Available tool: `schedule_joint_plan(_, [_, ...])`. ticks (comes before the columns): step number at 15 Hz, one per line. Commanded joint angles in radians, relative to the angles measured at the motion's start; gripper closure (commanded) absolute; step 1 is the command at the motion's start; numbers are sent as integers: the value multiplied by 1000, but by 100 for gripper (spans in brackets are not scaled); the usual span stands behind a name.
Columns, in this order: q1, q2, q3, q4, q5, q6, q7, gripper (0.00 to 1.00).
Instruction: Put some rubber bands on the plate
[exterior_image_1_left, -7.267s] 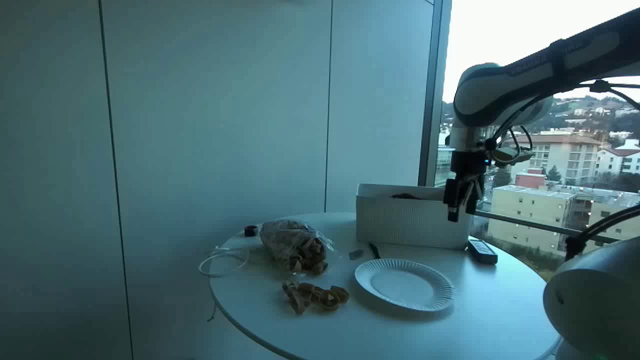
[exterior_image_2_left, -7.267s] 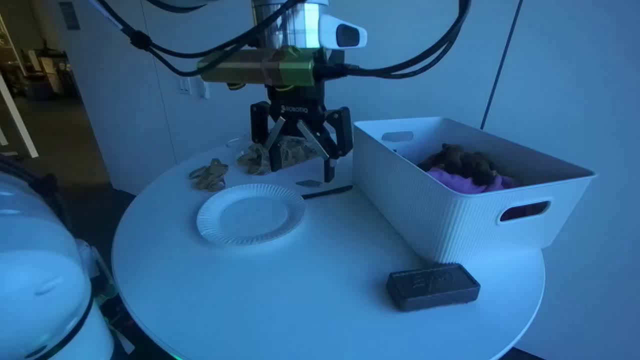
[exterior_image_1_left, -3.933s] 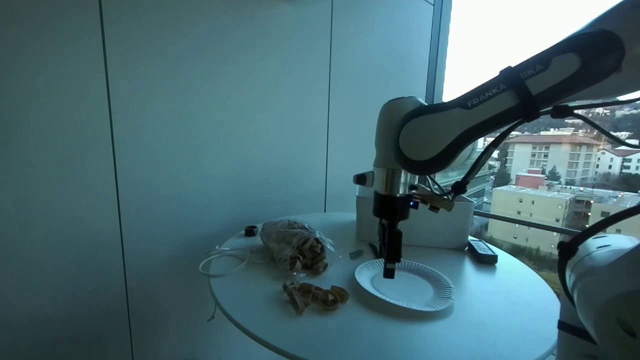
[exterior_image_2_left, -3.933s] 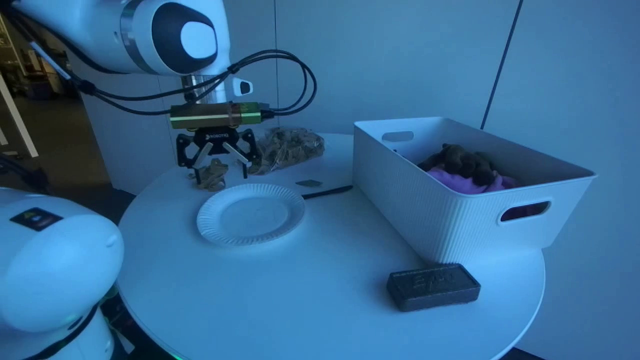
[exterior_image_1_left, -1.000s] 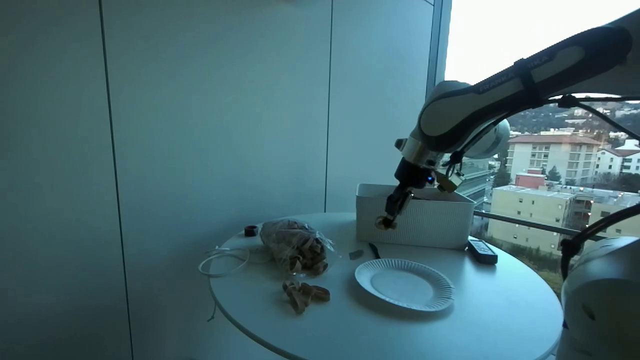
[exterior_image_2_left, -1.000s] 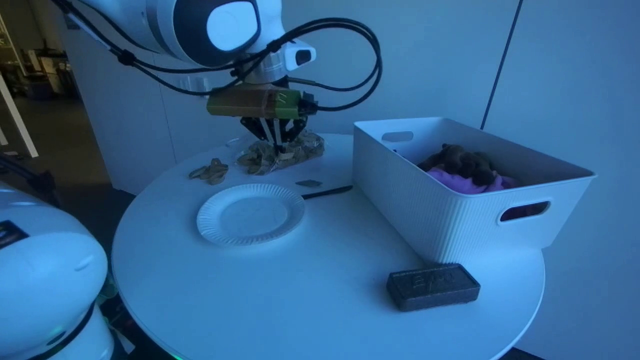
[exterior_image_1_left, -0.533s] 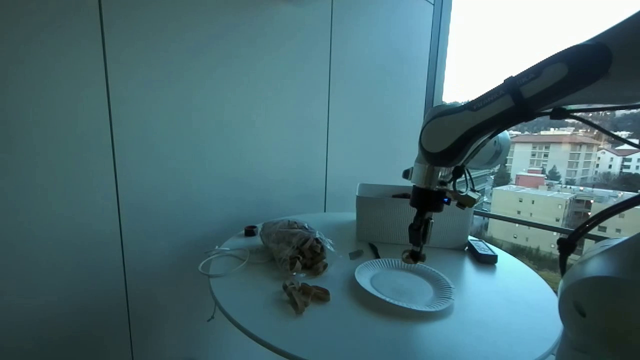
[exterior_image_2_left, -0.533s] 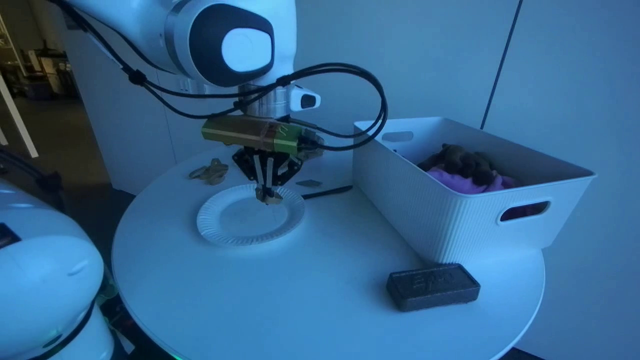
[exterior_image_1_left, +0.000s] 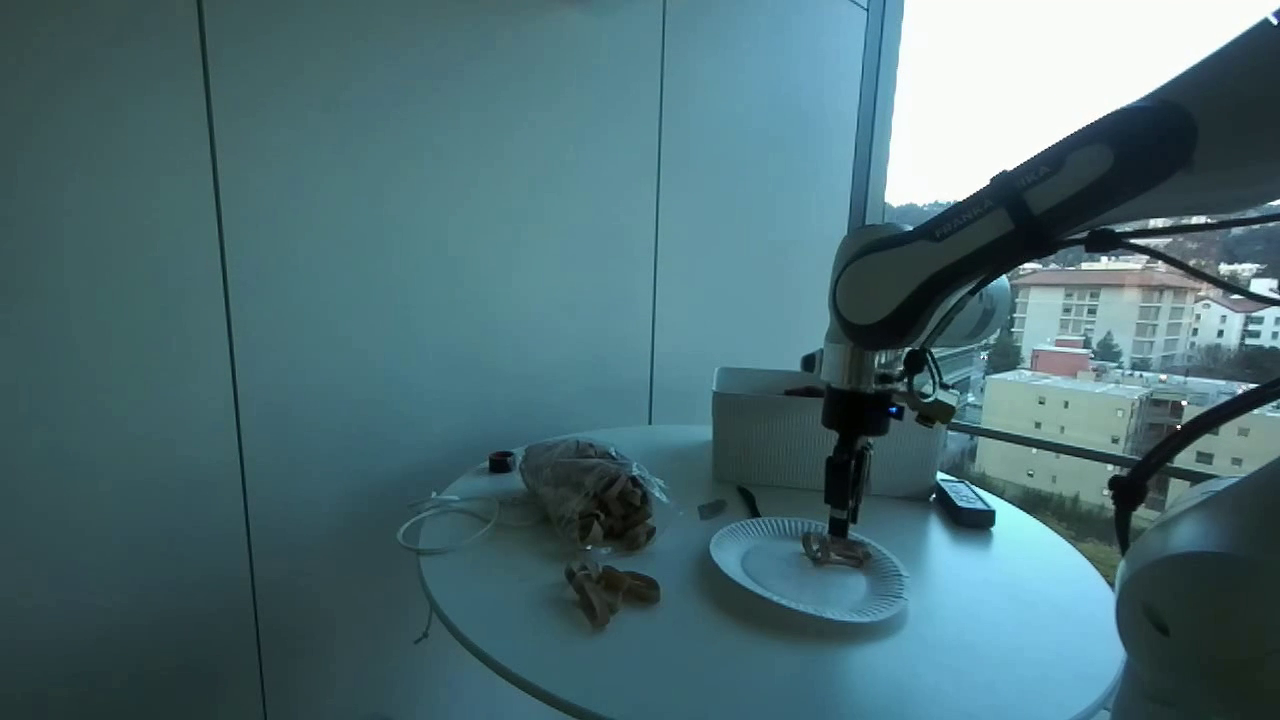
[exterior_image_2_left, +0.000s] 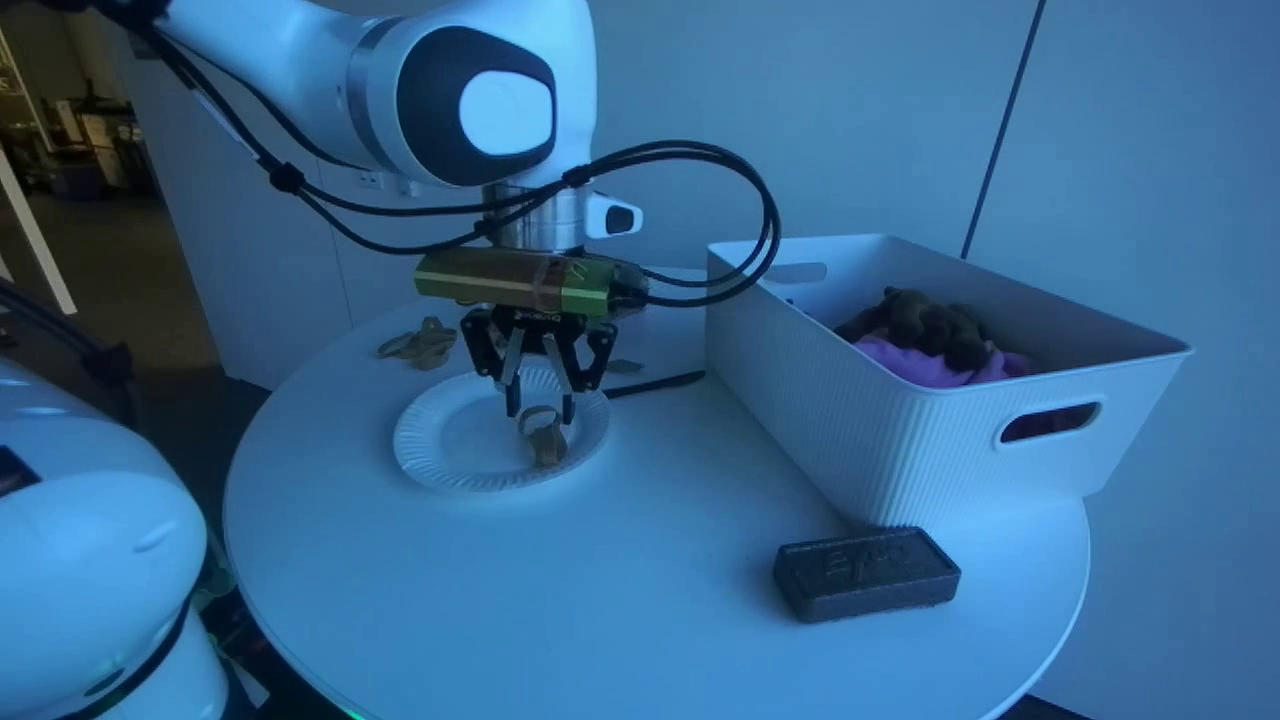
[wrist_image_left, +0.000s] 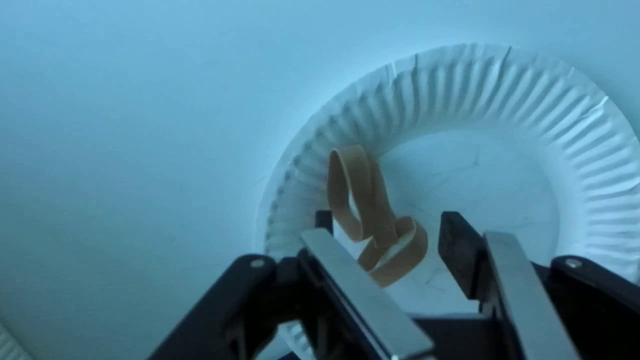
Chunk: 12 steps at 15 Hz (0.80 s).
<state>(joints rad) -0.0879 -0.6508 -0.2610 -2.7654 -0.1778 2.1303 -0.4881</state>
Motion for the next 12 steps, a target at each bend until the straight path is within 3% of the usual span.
schedule_joint_plan(1, [32,-80,14,3,-11,-77,-95,10])
schedule_joint_plan(3, [81,-114,6,5,30,-153,-182,1])
schedule_joint_plan(6, [157,-149,24,8,84,-246,-262,0])
schedule_joint_plan(12, [276,-92,198,7,30,-70,-223,0])
